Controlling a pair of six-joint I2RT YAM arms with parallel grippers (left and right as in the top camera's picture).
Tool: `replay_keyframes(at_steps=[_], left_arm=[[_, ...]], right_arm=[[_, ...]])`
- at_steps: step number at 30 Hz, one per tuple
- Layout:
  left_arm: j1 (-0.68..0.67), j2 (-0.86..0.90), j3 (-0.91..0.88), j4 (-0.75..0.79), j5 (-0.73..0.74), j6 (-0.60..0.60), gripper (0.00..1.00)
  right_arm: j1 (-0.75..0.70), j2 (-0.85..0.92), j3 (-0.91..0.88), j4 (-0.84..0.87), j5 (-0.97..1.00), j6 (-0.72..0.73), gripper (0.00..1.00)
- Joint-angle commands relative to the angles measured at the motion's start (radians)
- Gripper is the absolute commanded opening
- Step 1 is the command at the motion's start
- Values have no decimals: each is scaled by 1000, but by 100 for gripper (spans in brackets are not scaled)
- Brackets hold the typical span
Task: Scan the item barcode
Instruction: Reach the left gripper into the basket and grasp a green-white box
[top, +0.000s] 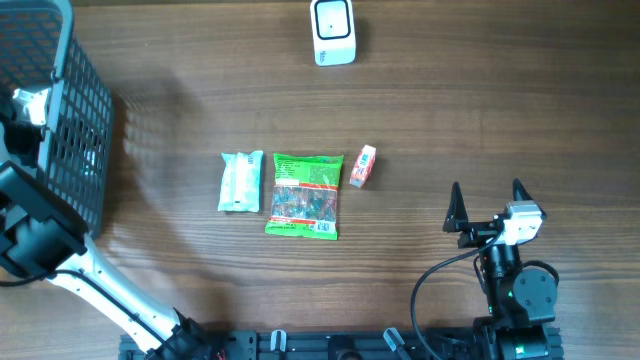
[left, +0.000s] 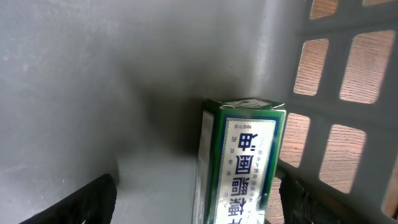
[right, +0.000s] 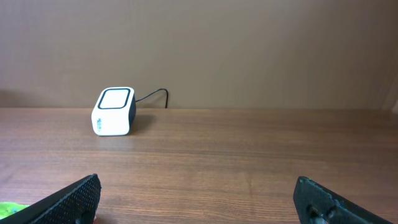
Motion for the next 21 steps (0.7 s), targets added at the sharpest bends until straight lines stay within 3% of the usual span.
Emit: replay_keyframes(at_steps=[1, 6, 8, 12, 19, 21], left_arm=[[6, 39, -6, 2, 26, 26, 79], [6, 41, -10, 18, -73, 18, 62], [6, 40, -10, 51, -151, -76, 52], [6, 35, -8, 78, -238, -200, 52], [6, 31, -8, 58, -237, -430, 57], [6, 31, -8, 39, -217, -481, 55]], right_arm=[[-2, -6, -1, 5, 2, -10, 100], [-2, -6, -1, 5, 2, -10, 100], [-2, -6, -1, 5, 2, -10, 100], [-2, -6, -1, 5, 2, -10, 99], [-2, -6, -1, 5, 2, -10, 100], [-2, -6, -1, 5, 2, -10, 100]])
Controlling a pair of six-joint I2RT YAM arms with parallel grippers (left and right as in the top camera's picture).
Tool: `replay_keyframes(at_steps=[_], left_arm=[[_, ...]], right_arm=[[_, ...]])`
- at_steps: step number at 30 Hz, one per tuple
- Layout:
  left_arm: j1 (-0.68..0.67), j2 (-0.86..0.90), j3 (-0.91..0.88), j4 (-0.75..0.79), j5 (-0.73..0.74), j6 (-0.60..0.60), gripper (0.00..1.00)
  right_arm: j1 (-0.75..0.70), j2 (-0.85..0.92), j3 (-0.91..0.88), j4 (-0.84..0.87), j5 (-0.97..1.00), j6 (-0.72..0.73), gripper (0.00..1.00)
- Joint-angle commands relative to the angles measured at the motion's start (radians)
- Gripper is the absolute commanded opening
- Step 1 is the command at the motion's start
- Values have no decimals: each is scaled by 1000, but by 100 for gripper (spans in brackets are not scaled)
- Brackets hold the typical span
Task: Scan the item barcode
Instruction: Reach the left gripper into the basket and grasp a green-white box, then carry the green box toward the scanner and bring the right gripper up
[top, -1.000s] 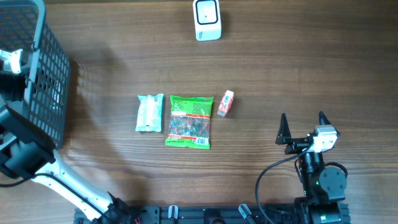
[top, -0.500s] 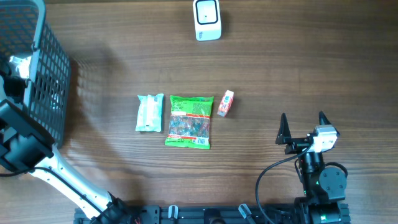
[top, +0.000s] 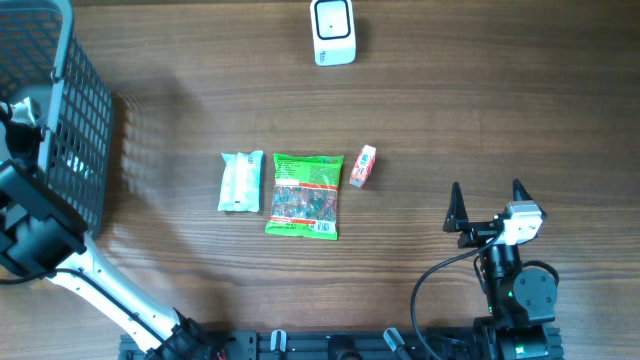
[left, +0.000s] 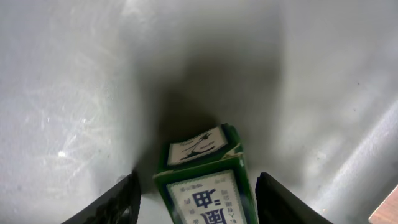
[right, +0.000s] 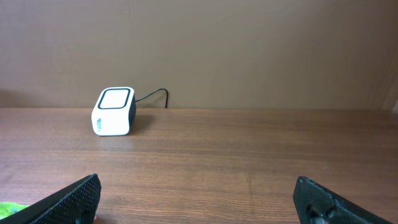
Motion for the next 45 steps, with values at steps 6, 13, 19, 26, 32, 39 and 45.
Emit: replay_keyframes(at_steps=[6, 13, 19, 26, 32, 39, 45], left_arm=[[6, 19, -11, -40, 106, -127, 34], [14, -17, 32, -28, 98, -257, 21], [17, -196, 185, -44, 82, -288, 24], [5, -505, 244, -57, 124, -407, 24], [-105, -625, 244, -237, 480, -401, 25], [-427, -621, 171, -341, 533, -323, 25], [-682, -559, 99, -270, 644, -327, 25]], right_arm=[[-2, -6, -1, 5, 2, -10, 100], [-2, -6, -1, 5, 2, -10, 100], [-2, -6, -1, 5, 2, -10, 100], [-2, -6, -1, 5, 2, -10, 100], [-2, -6, -1, 5, 2, -10, 100], [-2, -6, -1, 6, 3, -16, 100], [-2, -6, -1, 23, -8, -30, 100]])
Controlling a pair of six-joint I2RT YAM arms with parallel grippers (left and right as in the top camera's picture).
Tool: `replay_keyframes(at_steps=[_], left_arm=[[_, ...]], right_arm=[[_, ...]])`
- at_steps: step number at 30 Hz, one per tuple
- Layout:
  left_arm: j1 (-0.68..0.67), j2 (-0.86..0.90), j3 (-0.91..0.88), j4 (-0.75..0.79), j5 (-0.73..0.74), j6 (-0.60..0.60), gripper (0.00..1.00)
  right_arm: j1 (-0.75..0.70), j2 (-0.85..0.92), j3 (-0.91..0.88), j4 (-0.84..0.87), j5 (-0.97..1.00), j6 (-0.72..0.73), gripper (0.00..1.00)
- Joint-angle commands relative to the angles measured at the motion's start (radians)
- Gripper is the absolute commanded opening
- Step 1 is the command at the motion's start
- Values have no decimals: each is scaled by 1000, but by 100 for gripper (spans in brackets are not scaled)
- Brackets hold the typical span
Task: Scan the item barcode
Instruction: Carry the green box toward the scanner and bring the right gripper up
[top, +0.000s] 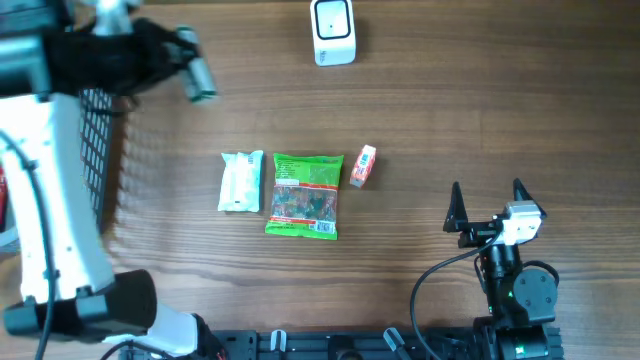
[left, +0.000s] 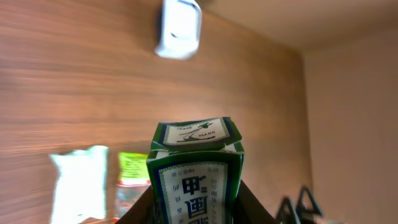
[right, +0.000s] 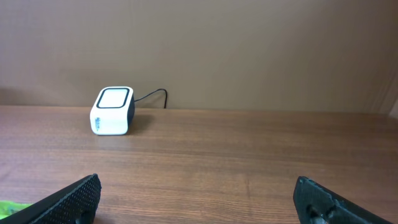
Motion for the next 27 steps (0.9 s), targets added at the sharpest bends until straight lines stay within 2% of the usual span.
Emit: replay_keyframes(at_steps=[1, 5, 8, 10, 13, 16, 19, 21, 22, 23, 27], left_arm=[[-108, 65, -34, 33, 155, 20, 25], [-175, 160, -43, 91, 364, 24, 25], [-183, 195, -43, 137, 467, 28, 24], [-183, 206, -43, 174, 514, 28, 24], [-199, 208, -43, 205, 575, 53, 24], [-225, 208, -43, 210, 654, 101, 24], [-247, 208, -43, 259, 658, 103, 25], [-255, 208, -43, 299, 703, 103, 25], [-260, 208, -43, 318, 729, 102, 25], [-261, 208, -43, 320, 729, 102, 25], [-287, 208, -43, 319, 694, 98, 23]], right_arm=[[-2, -6, -1, 27, -52, 0, 100], [-2, -6, 47, 44, -340, 84, 100], [-2, 38, 214, -106, -348, 113, 100], [-2, 128, 371, -217, -374, 107, 100], [-2, 406, 717, -482, -507, 78, 100], [-2, 673, 1032, -793, -556, 35, 100], [-2, 910, 1318, -1024, -586, 74, 100], [-2, 1001, 1408, -1068, -678, 82, 100], [-1, 1035, 1428, -1065, -764, 85, 83], [-1, 1052, 1435, -1057, -800, 109, 72], [39, 1069, 1442, -995, -790, 227, 74]])
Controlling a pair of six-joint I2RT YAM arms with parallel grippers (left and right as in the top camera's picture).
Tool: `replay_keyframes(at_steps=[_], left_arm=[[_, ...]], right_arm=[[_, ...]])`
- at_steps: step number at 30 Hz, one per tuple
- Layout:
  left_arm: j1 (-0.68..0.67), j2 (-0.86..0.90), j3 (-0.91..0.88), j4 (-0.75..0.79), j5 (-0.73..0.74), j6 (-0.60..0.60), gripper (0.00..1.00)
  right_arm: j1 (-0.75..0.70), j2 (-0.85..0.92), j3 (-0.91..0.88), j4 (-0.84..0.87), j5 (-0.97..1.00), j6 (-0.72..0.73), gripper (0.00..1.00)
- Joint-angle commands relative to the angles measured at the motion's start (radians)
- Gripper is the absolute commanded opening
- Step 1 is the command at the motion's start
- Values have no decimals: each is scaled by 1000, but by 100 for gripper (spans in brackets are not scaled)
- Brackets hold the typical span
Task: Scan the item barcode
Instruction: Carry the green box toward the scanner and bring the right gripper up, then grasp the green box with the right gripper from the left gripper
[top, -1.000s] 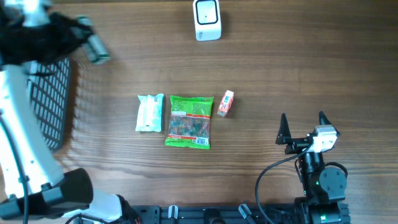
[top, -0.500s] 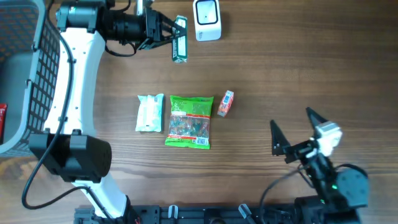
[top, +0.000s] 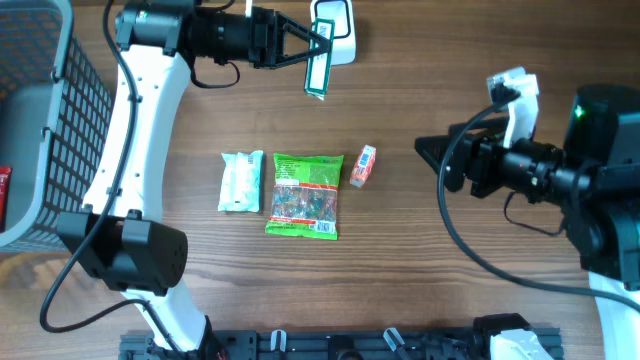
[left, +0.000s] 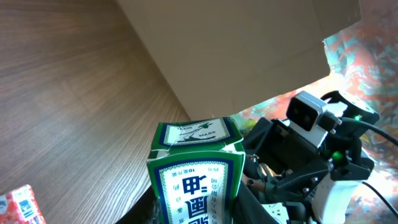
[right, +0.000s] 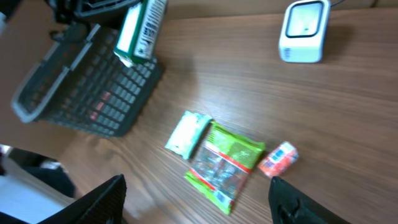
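Observation:
A green and white carton (top: 318, 70) hangs in the air just in front of the white scanner (top: 336, 22) at the far edge of the table. My left gripper (top: 306, 46) is shut on it. In the left wrist view the carton (left: 195, 174) fills the gap between the jaws, end flap up. From the right wrist the same carton (right: 142, 30) shows above the basket, and the scanner (right: 304, 30) sits at the upper right. My right gripper (top: 434, 165) hovers open over the right side of the table, holding nothing.
A grey mesh basket (top: 52, 110) stands at the far left with a red item (top: 4, 186) inside. On the table's middle lie a white packet (top: 240, 181), a green snack bag (top: 305, 195) and a small red box (top: 362, 166).
My left gripper has carried the carton from beside the basket to the scanner. The right arm has risen from its spot at the front right and now looks down over the table.
My left gripper was open inside the basket over the carton, then its jaws stood on either side of it. Later it held the carton clear of the basket, and now holds it by the scanner. The right arm stayed still until its recent rise.

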Motion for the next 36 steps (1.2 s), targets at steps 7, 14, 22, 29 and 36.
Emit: replay_keyframes(at_steps=[7, 14, 22, 29, 36], left_arm=[[-134, -1, 0, 16, -130, -74, 20], [-176, -1, 0, 50, -130, -277, 21], [-185, -1, 0, 50, -130, -293, 22], [-190, -1, 0, 50, -182, -293, 23], [-196, -1, 0, 50, -182, -293, 24]], right_arm=[[308, 42, 31, 78, 267, 223, 73], [391, 151, 31, 231, 389, 298, 73], [391, 190, 31, 286, 479, 293, 69], [391, 188, 31, 326, 429, 326, 53], [391, 208, 30, 321, 430, 323, 39]])
